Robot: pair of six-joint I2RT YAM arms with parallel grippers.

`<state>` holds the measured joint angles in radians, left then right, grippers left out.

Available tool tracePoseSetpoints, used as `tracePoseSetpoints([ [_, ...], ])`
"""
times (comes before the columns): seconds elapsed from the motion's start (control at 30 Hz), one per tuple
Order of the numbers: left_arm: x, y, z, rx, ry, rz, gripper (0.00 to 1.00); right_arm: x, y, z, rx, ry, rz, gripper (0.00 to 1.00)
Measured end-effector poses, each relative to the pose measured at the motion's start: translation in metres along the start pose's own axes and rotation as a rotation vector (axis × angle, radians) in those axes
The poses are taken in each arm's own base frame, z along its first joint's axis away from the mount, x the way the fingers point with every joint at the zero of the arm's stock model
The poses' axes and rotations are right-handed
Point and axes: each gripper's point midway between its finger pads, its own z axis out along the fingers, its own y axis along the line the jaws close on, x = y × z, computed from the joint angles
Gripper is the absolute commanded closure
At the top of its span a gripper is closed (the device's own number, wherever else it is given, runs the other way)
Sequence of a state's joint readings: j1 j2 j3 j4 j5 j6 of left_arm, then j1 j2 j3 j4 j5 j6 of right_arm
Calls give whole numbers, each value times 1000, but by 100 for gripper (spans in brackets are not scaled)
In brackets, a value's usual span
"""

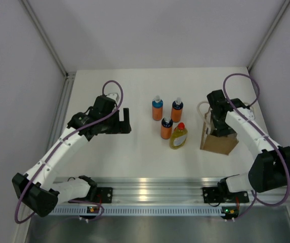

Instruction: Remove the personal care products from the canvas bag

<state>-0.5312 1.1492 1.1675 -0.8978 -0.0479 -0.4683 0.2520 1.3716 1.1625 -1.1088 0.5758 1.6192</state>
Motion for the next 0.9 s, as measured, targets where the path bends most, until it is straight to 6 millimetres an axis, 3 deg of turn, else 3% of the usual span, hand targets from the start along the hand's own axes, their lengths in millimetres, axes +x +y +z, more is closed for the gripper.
tracePoseSetpoints([
  [0.3,3,4,1,-13,1,11,2,12,-9,27,52,-2,-19,34],
  [0.73,1,6,-1,-20,-14,23,1,8,-6,34,41,-33,-81,95],
  [0.9,1,6,-1,-20,-14,23,1,7,-6,34,31,-35,-127,100],
])
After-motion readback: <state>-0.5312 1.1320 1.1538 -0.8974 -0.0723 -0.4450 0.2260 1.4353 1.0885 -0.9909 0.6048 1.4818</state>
